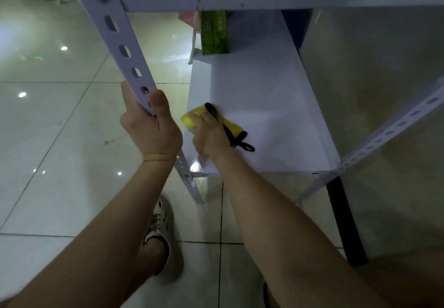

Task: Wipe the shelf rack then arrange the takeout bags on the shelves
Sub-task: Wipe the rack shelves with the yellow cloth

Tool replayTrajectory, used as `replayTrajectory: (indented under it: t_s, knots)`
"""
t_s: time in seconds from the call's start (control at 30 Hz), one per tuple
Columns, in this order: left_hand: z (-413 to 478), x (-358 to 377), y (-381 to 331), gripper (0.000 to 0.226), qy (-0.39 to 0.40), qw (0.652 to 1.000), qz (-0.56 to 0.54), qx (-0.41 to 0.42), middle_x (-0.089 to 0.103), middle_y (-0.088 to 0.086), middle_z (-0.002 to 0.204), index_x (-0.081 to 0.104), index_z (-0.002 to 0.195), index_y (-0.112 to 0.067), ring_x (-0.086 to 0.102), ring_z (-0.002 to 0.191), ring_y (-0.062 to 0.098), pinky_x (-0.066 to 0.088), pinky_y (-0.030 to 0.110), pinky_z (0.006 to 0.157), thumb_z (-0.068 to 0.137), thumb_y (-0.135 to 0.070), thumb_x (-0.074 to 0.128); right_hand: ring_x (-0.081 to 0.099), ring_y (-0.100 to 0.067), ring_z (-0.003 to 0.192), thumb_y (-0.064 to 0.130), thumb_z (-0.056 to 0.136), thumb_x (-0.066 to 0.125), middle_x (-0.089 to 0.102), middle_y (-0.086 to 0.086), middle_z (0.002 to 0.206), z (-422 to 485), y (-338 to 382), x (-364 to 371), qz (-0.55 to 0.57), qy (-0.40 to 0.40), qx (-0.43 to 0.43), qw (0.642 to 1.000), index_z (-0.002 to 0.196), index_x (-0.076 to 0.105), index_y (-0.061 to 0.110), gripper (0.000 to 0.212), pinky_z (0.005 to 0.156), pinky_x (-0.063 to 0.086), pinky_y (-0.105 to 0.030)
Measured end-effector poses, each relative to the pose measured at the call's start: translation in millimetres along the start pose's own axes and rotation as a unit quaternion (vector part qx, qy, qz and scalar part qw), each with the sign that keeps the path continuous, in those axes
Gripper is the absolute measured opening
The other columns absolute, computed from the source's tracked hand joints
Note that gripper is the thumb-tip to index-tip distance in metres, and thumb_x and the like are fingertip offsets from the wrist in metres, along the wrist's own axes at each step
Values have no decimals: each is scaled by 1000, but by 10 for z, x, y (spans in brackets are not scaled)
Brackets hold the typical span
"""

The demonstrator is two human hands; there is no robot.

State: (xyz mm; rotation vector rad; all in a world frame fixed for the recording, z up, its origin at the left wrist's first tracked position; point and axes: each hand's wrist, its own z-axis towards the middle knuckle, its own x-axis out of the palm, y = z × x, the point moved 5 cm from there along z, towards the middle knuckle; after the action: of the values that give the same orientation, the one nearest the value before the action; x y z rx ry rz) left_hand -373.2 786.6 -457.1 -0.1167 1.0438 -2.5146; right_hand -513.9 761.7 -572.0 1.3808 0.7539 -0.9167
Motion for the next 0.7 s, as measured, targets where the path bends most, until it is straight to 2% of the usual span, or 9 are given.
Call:
replayTrajectory:
  t_s: [0.13,0.2,0.3,0.43,0.5,0.6,0.7]
  knots:
    - [5,-27,51,68,-8,1000,5,-6,48,13,70,57,106,-6,46,53,33,38,51,49,111,-69,33,31,-22,157,8,105,52,44,-5,164,-302,149,111,-16,27,-143,989,154,54,17,50,127,22,-39]
    - [15,-42,46,59,-10,1000,9,3,49,13,70,57,105,-14,46,54,32,39,52,49,111,-68,33,33,-25,157,5,102,54,45,-7,164,-695,4,39,-13,27,-175,984,153,56,15,51,128,24,-44]
    - [21,-39,15,39,-5,1000,11,9,50,16,71,50,100,-38,49,55,35,41,53,51,110,-71,31,41,-30,153,-6,99,54,47,-12,162,-1182,-511,-277,35,-38,-93,994,151,58,13,56,127,30,-46]
    - [32,-28,-32,36,4,1000,-3,-3,51,16,69,47,106,-41,50,55,37,44,52,52,108,-74,30,35,-33,155,-5,102,53,39,-16,166,-1364,-1430,-875,44,-122,110,985,157,48,13,58,128,17,-29]
    - [31,-28,-39,50,9,1000,-5,-15,51,13,69,54,110,-31,49,55,35,44,50,52,107,-74,30,30,-31,158,3,106,51,35,-14,169,-1090,-1735,-1045,32,-113,157,980,160,46,17,55,128,16,-29]
    - [6,-16,-12,86,1,1000,-13,-19,48,5,67,61,117,5,49,53,30,42,44,51,107,-74,29,23,-31,160,6,104,52,30,-11,171,-463,-1923,-1063,29,-99,188,977,162,43,20,60,131,15,-34]
    - [-8,-4,47,91,-15,1000,-11,6,46,4,65,61,118,10,47,52,29,41,49,51,107,-75,30,22,-32,159,5,101,51,30,-11,171,102,-1680,-827,22,-89,164,982,162,41,19,64,130,14,-38]
